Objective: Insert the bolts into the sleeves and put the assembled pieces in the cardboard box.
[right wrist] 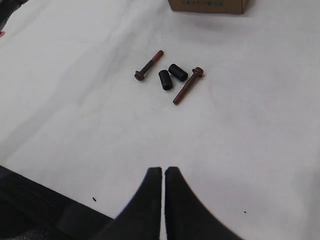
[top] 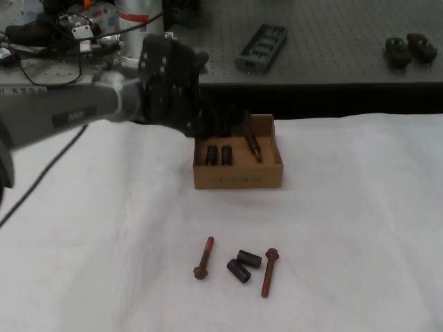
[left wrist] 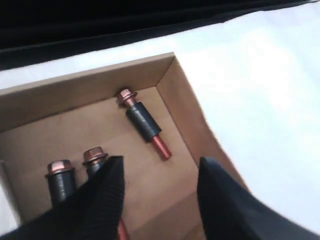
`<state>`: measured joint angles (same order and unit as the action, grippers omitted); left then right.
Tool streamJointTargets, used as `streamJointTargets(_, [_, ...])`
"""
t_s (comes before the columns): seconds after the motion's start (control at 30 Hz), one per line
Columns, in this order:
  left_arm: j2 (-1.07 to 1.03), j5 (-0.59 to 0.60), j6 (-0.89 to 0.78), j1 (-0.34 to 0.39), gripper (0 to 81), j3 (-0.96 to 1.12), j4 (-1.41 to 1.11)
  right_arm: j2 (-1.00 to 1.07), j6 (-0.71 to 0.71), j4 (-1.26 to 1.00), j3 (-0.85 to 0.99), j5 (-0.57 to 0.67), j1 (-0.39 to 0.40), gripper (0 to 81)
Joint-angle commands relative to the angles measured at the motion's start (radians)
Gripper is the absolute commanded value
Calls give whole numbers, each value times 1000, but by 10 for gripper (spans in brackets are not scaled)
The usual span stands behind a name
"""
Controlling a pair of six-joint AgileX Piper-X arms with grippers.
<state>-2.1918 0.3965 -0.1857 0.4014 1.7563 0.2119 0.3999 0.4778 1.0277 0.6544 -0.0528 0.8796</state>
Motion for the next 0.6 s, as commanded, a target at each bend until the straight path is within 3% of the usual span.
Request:
streamJointTargets(0.0, [76, 14, 4, 3, 205, 12, 123, -8, 0, 6, 1, 7, -1, 19])
streamJointTargets(0.1, [138, 14, 97, 3, 2, 12, 291, -8, 0, 7, 1, 7, -1, 19])
streamJointTargets(0.33, [288, 34, 380, 3, 7, -12, 797, -8, -25, 13, 1, 7, -1, 19])
streamJointTargets(0.57, [561, 34, 363, 3, 7, -272, 797, -8, -31, 45, 1, -2, -1, 19])
